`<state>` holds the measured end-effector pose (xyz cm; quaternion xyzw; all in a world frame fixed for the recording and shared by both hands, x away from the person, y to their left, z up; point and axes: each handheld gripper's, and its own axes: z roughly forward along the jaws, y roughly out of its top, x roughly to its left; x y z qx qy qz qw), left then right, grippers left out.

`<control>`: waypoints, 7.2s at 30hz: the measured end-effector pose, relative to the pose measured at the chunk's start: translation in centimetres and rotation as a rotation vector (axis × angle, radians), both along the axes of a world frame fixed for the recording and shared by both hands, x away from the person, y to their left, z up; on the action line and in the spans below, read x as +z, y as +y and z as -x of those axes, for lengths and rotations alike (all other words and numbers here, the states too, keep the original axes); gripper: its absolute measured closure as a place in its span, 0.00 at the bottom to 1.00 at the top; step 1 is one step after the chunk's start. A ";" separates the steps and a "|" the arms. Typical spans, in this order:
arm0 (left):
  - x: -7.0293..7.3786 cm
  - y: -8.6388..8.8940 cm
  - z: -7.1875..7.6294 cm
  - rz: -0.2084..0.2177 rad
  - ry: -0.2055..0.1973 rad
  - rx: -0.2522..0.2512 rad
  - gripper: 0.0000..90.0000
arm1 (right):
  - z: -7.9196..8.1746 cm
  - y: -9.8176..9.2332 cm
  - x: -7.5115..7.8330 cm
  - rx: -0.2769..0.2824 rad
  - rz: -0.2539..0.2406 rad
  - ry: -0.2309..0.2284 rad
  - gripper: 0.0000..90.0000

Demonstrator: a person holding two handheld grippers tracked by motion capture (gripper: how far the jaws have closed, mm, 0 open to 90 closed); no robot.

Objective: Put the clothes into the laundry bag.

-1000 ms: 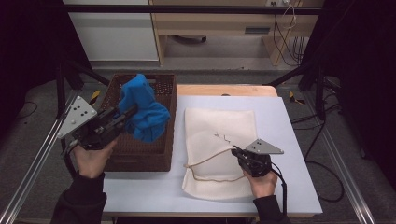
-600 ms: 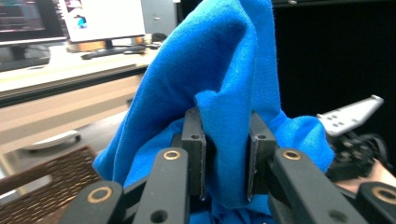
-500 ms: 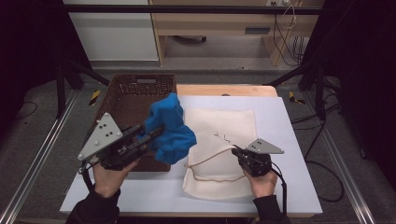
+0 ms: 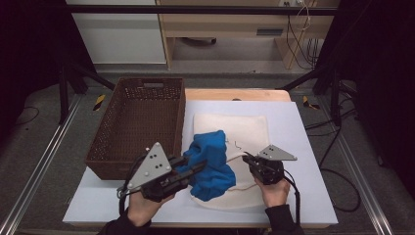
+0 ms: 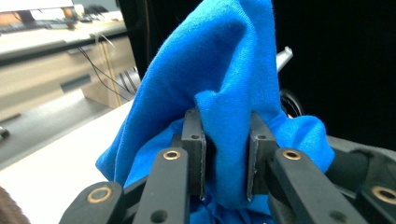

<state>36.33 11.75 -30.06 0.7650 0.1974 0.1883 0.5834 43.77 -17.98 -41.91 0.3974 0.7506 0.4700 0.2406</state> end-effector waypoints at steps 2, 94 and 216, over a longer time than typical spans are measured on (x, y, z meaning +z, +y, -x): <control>-1.0 -0.7 -0.2 -0.018 0.021 -0.010 0.82 | 0.0 0.0 0.0 0.000 0.000 0.003 0.98; -15.9 -12.9 -8.0 -0.308 0.256 0.086 0.93 | 0.3 0.0 0.0 0.009 -0.019 0.011 0.98; -11.0 -5.7 -4.8 -0.285 0.158 0.139 0.52 | 1.7 -1.4 -0.8 -0.015 -0.028 0.078 0.85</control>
